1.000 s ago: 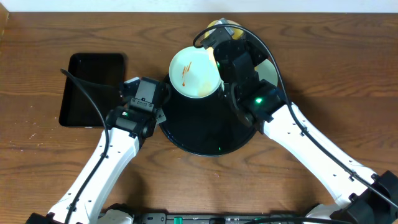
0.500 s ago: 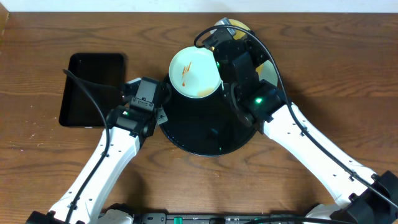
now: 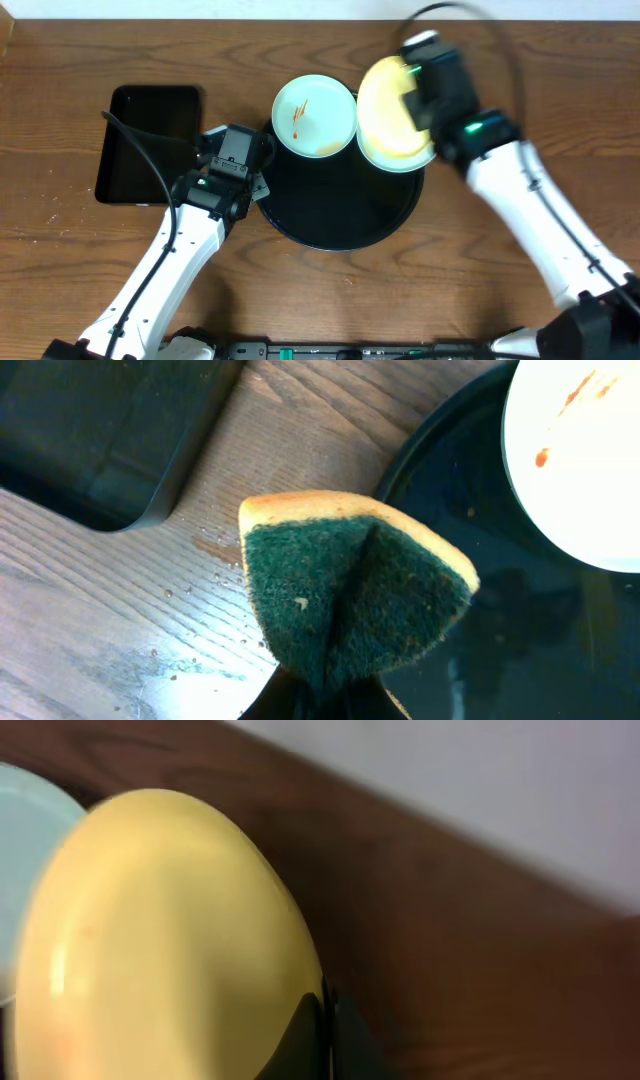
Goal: Clean dirty plates on tray and stack at the side
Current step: 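Carry the yellow plate right and set it on the table, releasing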
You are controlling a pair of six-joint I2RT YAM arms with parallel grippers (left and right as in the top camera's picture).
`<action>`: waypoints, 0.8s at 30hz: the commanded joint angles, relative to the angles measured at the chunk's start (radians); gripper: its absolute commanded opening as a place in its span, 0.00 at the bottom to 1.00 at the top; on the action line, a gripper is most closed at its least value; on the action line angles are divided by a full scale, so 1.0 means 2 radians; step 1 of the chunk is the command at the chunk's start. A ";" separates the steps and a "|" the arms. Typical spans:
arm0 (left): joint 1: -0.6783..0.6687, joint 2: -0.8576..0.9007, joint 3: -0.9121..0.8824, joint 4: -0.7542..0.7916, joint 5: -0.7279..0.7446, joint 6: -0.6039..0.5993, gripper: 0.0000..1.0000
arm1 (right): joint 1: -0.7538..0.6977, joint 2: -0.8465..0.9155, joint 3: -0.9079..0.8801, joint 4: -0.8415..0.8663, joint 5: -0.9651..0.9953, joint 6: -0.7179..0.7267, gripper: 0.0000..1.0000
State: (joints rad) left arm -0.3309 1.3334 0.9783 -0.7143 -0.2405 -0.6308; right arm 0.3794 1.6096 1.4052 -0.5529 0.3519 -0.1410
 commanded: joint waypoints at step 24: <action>0.003 0.004 -0.004 -0.001 -0.001 0.003 0.08 | -0.447 0.086 -0.047 -0.044 -0.291 0.224 0.01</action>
State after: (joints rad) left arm -0.3309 1.3334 0.9764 -0.7143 -0.2379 -0.6304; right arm -0.4839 1.7149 1.3327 -0.6472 -0.2680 0.2752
